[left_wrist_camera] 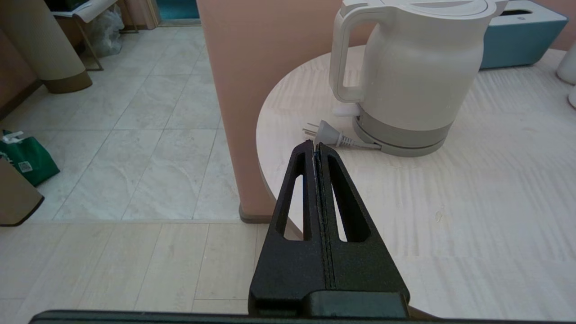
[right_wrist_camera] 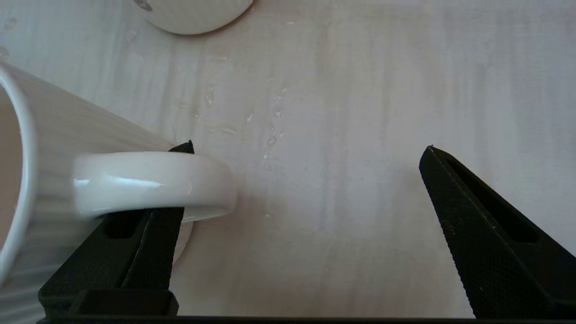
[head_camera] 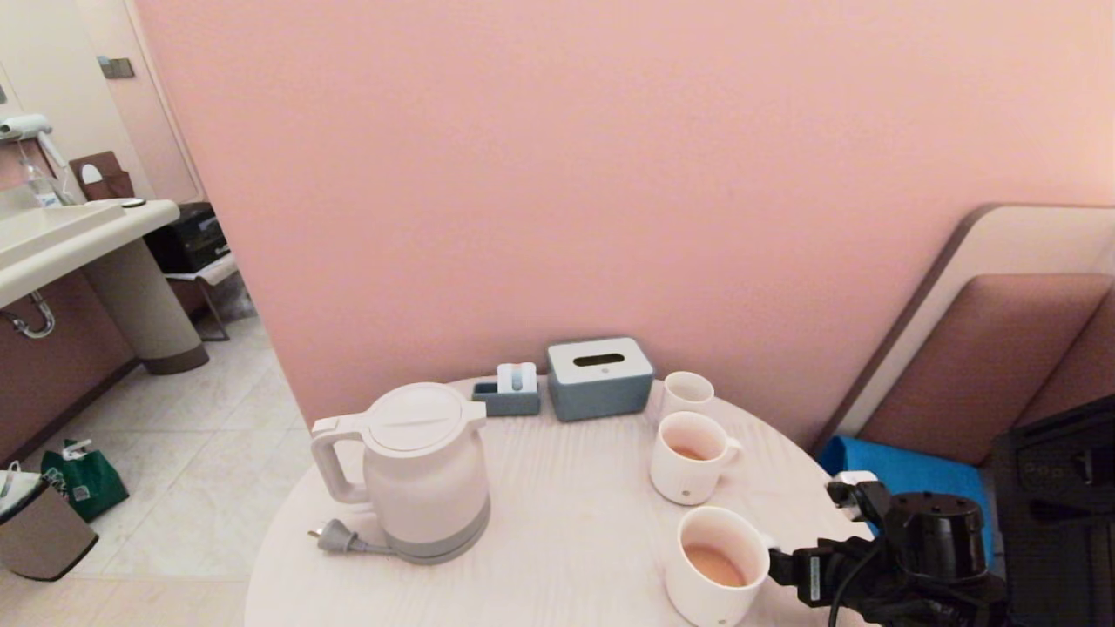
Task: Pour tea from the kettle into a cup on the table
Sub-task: Pick up the cup
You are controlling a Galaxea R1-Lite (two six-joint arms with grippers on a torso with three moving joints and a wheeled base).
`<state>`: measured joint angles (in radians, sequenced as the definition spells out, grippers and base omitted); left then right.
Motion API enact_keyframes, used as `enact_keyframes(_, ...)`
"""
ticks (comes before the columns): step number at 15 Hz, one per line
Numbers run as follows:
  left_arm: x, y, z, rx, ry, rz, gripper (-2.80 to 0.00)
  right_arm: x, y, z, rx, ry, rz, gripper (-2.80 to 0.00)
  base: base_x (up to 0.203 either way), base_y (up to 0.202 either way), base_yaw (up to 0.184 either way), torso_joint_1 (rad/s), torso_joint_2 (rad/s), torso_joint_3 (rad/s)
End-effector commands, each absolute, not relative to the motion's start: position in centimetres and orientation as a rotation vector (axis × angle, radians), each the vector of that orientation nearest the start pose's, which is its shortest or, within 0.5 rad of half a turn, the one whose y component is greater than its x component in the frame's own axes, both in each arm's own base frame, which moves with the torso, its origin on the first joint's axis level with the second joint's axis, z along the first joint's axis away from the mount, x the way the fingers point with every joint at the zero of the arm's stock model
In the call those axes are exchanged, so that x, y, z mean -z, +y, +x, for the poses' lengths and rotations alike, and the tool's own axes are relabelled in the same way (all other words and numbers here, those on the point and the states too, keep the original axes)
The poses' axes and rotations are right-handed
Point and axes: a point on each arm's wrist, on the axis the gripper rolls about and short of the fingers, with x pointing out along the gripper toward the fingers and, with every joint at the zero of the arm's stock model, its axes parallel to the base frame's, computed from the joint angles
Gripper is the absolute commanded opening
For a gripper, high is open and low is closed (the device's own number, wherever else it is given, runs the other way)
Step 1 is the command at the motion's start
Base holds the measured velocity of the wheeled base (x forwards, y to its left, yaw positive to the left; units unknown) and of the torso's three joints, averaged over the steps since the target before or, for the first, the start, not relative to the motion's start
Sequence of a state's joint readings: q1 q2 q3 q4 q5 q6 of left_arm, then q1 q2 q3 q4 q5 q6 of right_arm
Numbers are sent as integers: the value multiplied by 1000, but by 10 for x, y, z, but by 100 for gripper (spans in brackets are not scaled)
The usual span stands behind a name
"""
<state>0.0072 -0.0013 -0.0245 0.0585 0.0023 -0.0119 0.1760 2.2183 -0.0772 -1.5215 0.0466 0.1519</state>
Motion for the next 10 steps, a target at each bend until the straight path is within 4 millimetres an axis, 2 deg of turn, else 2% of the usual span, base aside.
enact_keyframes(1, -76, 0, -25, -11, 34, -12, -280, 4, 43, 232, -173, 589, 112, 0, 0, 0, 0, 0, 0, 0)
enact_keyframes(10, -76, 0, -25, -11, 34, -12, -280, 0, 47, 225, -193, 593, 123, 0, 0, 0, 0, 0, 0, 0)
